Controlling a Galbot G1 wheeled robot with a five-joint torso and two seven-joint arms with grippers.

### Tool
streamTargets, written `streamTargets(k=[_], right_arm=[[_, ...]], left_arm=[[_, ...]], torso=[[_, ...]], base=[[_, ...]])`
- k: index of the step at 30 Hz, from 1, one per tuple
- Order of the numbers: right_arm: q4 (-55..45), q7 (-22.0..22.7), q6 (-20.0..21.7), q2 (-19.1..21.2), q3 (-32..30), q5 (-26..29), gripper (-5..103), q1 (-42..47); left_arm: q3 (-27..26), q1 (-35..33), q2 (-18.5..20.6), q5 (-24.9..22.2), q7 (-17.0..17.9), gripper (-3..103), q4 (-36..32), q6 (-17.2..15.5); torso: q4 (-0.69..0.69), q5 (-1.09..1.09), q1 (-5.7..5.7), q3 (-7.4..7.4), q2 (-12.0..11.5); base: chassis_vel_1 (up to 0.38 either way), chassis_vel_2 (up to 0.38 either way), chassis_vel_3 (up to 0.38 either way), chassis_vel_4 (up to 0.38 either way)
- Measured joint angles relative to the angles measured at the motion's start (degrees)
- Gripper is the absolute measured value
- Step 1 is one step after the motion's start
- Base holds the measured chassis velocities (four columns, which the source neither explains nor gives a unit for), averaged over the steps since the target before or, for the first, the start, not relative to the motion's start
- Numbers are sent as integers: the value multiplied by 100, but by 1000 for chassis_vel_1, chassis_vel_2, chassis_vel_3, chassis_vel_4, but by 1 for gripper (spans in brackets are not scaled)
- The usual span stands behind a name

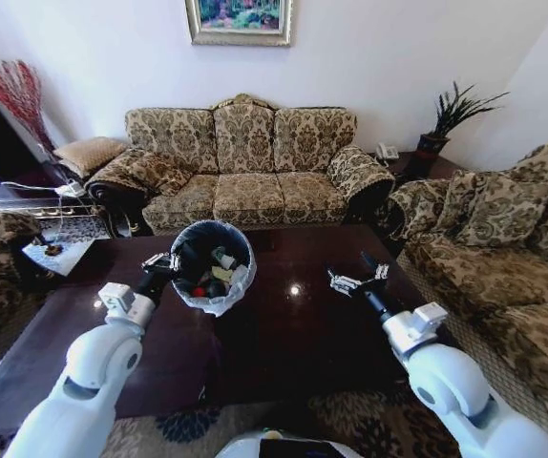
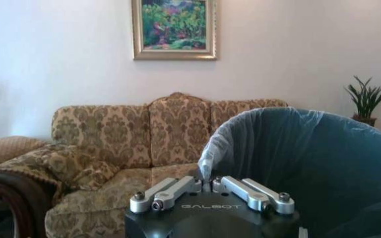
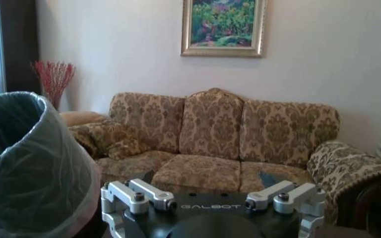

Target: Move to the front of the table and place the trash on the table into the trash bin.

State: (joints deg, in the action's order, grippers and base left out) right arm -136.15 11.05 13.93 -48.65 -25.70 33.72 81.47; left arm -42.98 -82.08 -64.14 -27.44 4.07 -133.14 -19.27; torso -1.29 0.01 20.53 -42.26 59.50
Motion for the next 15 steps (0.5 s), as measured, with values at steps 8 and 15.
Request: streamTargets(k=[8, 15], right_arm=[[-5, 14, 28, 53, 186, -16, 100, -9], [-5, -2, 17, 8, 234, -109, 100, 53]], left_arm=[[-168, -183, -227, 9, -32, 3, -140, 68], [-171, -264, -274, 9, -28, 3, -231, 76]], torso=[[-1, 1, -3, 1, 0], [2, 2, -3, 0, 0]], base=[[285, -295, -286, 305], [346, -351, -330, 331]])
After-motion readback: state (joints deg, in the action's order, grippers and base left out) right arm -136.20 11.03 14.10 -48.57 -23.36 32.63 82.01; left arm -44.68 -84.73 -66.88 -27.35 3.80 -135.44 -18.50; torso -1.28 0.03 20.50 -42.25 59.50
